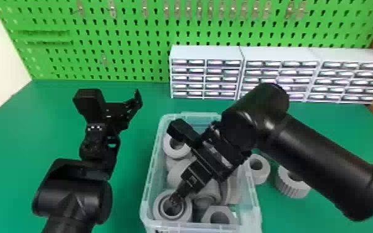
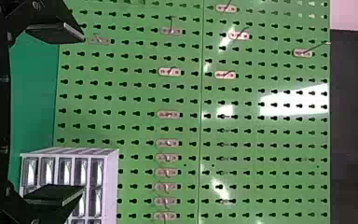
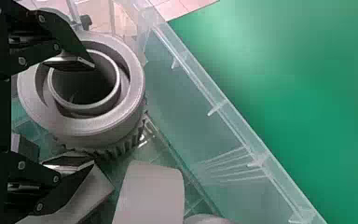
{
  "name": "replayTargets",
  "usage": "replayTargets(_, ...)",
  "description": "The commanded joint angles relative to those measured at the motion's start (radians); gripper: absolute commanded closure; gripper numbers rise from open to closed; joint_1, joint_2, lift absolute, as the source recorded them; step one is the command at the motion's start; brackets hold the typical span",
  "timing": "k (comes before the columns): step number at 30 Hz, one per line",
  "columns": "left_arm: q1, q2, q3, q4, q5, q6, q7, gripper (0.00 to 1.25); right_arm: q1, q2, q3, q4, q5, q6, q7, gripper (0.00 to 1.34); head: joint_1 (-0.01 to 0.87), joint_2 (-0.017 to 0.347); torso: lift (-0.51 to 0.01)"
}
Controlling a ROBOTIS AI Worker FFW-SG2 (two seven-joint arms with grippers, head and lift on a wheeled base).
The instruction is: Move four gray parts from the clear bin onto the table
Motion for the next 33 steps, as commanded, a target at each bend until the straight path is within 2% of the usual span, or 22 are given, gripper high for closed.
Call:
replayTargets(1, 0.001, 0.001, 0.002, 0.000, 0.003, -0.001, 0.000, 0.14, -0.001, -0.001, 0.007, 0.004, -0.005, -0.001, 0.000, 0.54, 0.693, 0.072, -0.052)
replayTargets(21, 0.001, 0.006, 0.002, 0.000, 0.009, -0.007, 0.000, 0.14, -0.007, 0.003, 0.024, 0.019, -0.011, 0.006, 0.000, 0.55, 0.693, 0.072, -0.052)
replayTargets(33, 0.000, 0.009, -0.001, 0.000, 0.011, -0.010, 0.002, 0.14, -0.013, 0.006, 0.027, 0.019, -0.005, 0.008, 0.000, 0.95, 0.693, 0.072, -0.052)
